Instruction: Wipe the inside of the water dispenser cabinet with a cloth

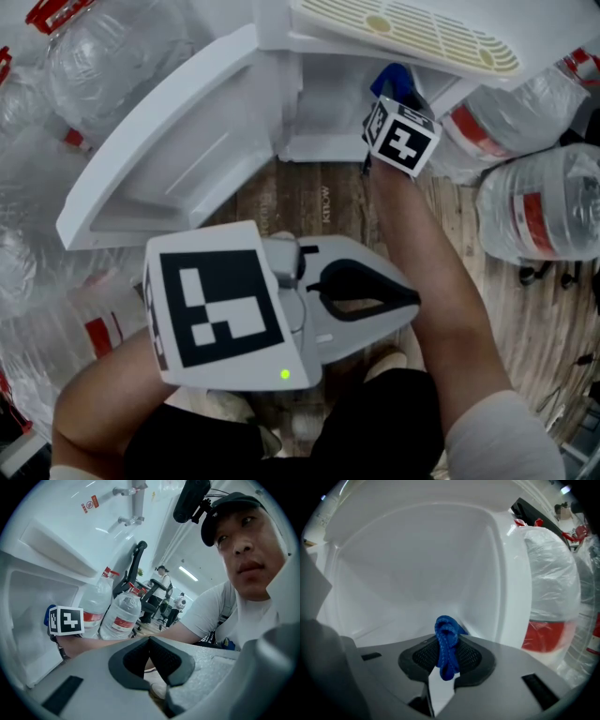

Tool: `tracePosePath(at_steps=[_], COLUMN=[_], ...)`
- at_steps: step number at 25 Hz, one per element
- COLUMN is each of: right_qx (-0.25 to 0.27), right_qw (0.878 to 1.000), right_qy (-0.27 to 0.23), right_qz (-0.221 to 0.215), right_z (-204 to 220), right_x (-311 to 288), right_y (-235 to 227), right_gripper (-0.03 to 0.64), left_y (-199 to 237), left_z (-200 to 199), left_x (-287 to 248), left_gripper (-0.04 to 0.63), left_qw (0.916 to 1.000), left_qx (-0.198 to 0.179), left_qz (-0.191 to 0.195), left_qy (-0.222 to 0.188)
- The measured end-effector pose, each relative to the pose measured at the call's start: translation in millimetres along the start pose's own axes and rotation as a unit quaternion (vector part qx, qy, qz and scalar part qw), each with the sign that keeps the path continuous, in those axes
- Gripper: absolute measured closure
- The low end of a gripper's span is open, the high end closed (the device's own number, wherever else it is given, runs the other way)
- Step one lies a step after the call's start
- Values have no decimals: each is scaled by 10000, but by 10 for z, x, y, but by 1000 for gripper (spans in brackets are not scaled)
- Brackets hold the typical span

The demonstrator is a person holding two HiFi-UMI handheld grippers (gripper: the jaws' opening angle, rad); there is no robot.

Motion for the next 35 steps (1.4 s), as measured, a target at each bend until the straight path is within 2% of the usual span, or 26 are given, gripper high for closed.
tracePosePath(at_steps=[8, 15, 21, 29, 35], right_qx=[36, 294, 410, 93, 94], right_qw=[9999, 9991, 9985, 9990, 9976], right_qy=[27, 43, 75, 395, 679], right_qz=[-142, -300, -351, -192, -136], right_z=[104, 211, 150, 199, 381], right_x=[254, 333, -46, -614, -612], right_y=[-141, -94, 96, 214, 218], right_gripper=[535, 535, 534, 534, 534], left_y=[24, 51, 65, 87, 107], left_z=[-6, 17, 29, 64, 104], left_x=[-18, -53, -84, -10, -20], left_gripper=[595, 595, 595, 595, 595], left_qw=[10000, 9999, 10000, 9997, 9995], left_qx=[-11, 14, 21, 159, 229], left_qz=[38, 84, 55, -167, -204], left_qy=[-6, 56, 73, 68, 120])
Point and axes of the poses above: the fingertips, and each gripper's own axes: x backward along the fingers, y to its left, z out of its underside, the point moved 10 cm from there along x, backward along the fingers, and after that the axes turned 10 degrees about x, right-handed, at the moved point
